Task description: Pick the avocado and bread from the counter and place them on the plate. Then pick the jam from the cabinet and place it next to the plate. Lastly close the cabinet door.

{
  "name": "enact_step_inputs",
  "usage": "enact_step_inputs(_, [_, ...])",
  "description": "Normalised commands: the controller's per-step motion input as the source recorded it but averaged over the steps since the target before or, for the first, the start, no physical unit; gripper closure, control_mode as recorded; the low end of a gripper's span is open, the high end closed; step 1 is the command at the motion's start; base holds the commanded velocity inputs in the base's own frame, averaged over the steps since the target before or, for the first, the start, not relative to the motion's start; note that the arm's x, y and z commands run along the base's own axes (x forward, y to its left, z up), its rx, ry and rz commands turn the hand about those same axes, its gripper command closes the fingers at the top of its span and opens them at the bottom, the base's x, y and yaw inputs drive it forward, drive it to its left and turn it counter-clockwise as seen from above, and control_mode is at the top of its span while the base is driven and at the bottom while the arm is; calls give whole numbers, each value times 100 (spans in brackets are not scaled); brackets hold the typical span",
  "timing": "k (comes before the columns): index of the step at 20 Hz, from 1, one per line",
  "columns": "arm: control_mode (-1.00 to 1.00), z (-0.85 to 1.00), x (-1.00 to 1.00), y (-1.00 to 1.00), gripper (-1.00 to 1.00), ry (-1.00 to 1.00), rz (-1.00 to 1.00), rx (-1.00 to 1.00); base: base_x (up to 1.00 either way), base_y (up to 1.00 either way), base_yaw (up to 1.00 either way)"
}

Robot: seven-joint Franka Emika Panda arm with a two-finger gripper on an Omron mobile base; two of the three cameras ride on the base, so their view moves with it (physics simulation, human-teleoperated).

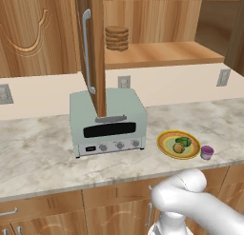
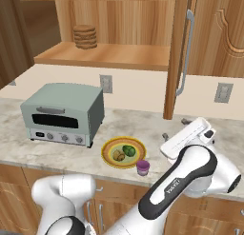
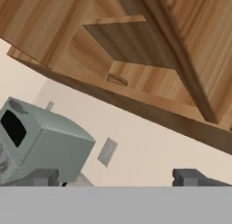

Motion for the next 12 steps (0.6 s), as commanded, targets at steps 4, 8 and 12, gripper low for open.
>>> enact_step_inputs(4, [-100,16,27,-33,-100,-10,7,0,0,0,0])
enact_step_inputs(8, [-100,2,31,-43,-100,-7,12,0,0,0,0])
enact_step_inputs(12, [-100,11,11,-36,-100,-12,13,0,0,0,0])
